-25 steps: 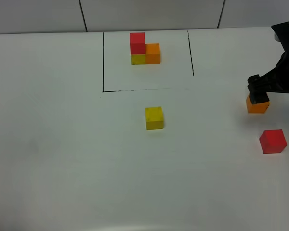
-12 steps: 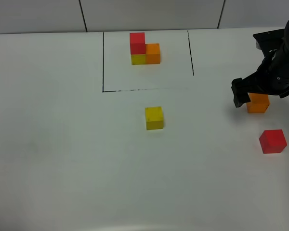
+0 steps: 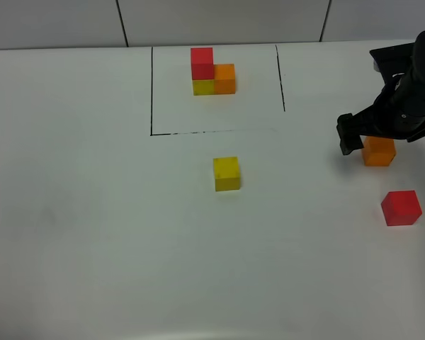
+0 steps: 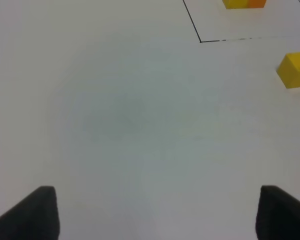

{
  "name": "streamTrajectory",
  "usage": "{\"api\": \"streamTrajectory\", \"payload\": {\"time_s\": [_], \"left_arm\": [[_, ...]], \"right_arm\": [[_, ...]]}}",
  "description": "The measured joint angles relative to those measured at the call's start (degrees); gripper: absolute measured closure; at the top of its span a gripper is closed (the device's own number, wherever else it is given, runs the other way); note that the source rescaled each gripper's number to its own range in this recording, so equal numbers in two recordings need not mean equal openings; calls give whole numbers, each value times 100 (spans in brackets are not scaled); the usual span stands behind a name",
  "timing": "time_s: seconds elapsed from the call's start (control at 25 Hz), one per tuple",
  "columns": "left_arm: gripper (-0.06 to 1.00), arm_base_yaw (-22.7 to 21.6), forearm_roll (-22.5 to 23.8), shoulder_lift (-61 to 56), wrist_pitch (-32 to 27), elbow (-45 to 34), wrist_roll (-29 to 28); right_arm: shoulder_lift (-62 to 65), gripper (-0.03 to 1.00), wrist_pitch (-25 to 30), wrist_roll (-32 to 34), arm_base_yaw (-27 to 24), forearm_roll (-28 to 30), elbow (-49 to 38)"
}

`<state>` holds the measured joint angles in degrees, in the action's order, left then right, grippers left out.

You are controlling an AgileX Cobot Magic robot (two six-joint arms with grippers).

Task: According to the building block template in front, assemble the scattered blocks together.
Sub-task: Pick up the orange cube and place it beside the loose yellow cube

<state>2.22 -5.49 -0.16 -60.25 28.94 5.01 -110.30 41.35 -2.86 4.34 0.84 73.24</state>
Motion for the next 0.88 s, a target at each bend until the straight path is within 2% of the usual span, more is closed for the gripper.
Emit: {"api": "streamTrajectory", "payload": {"time_s": [0.32,0.56,0.88], "left_arm": [[26,0,0,0,0,0,0],[26,0,0,0,0,0,0],[26,0,0,0,0,0,0]], "right_arm": [[-299,-2,-111,107,0,40,131],[-407,-2,-61,622,-5,501,396],[-519,-1,108,742,-105,584,405]]}}
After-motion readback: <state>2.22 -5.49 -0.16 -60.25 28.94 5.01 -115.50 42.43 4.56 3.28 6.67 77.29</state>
